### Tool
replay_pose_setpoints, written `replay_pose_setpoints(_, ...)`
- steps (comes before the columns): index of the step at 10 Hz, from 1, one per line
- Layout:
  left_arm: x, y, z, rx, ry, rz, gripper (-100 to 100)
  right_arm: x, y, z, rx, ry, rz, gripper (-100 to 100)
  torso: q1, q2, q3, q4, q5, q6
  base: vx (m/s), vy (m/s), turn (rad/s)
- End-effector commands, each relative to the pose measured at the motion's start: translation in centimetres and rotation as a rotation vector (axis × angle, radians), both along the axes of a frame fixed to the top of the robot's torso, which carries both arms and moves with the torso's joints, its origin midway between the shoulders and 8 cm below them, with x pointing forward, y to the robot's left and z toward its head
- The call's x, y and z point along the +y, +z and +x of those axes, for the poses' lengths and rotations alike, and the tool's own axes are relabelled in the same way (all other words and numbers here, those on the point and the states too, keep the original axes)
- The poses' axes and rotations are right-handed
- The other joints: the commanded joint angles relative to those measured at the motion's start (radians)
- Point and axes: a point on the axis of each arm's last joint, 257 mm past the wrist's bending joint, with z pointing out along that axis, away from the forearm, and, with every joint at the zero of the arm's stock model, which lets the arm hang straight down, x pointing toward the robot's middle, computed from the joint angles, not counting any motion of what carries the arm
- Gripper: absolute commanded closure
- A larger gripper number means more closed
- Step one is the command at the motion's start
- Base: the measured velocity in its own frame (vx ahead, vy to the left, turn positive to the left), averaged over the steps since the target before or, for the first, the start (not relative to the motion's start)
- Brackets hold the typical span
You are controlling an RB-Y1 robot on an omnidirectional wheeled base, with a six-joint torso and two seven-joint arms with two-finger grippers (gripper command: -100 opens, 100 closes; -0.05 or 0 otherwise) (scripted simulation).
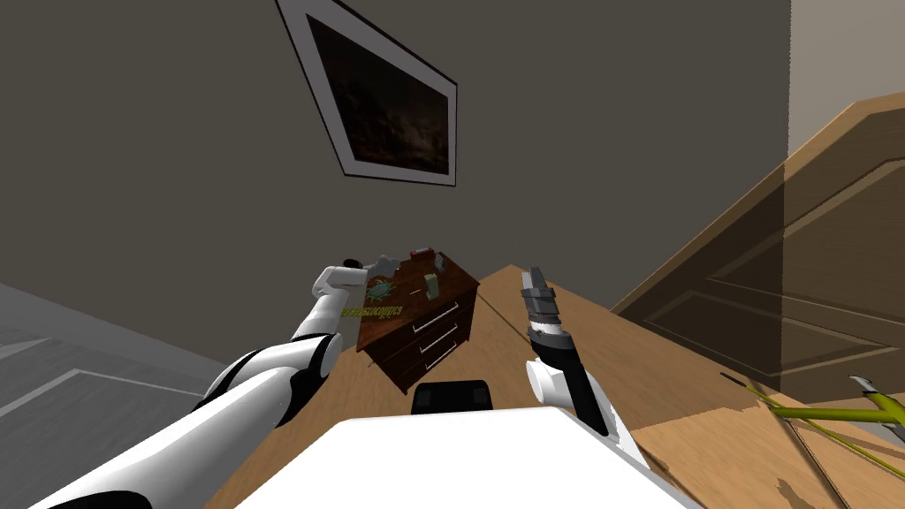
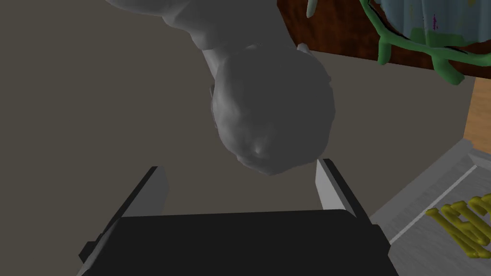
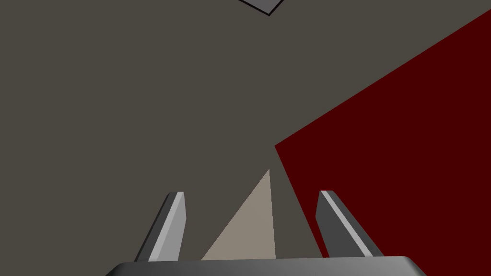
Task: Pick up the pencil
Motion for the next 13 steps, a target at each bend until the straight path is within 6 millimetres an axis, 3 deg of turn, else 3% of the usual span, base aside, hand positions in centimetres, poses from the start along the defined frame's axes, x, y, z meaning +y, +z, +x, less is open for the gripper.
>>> replay_pose_setpoints(1, 0.4, -1.3, -0.8, 0.049, 0.031, -0.034, -100, 0.0, 0.0, 0.0, 0.0, 0.0, 0.0, 0, 0.0, 0.0, 0.0, 0.0, 0.0, 0.0, 0.042, -0.078, 0.007)
replay_pose_setpoints(2, 0.5, -1.2, -0.9, 0.064, 0.052, -0.069, -100, 0.0, 0.0, 0.0, 0.0, 0.0, 0.0, 0, 0.0, 0.0, 0.0, 0.0, 0.0, 0.0, 0.087, -0.112, 0.012)
replay_pose_setpoints(3, 0.7, -3.0, -1.8, 0.113, 0.072, -0.09, -100, 0.0, 0.0, 0.0, 0.0, 0.0, 0.0, 0, -0.003, -0.002, -0.001, 0.0, -0.001, 0.0, 0.076, -0.101, 0.011)
replay_pose_setpoints(6, 0.7, -4.9, -3.1, 0.184, 0.11, -0.151, -100, 0.0, 0.0, 0.0, 0.0, 0.0, 0.0, 0, -0.001, 0.0, 0.0, 0.0, 0.0, 0.0, 0.036, -0.074, 0.003)
replay_pose_setpoints(10, -0.1, -8.1, -5.4, 0.312, 0.167, -0.269, -100, 0.0, 0.0, 0.0, 0.0, 0.0, 0.0, 0, -0.003, -0.001, 0.0, 0.0, -0.001, 0.0, 0.054, -0.115, 0.008)
replay_pose_setpoints(13, -0.8, -9.4, -6.6, 0.374, 0.19, -0.327, -100, 0.0, 0.0, 0.0, 0.0, 0.0, 0.0, 0, 0.0, 0.0, 0.0, 0.0, 0.0, 0.0, 0.041, -0.061, 0.004)
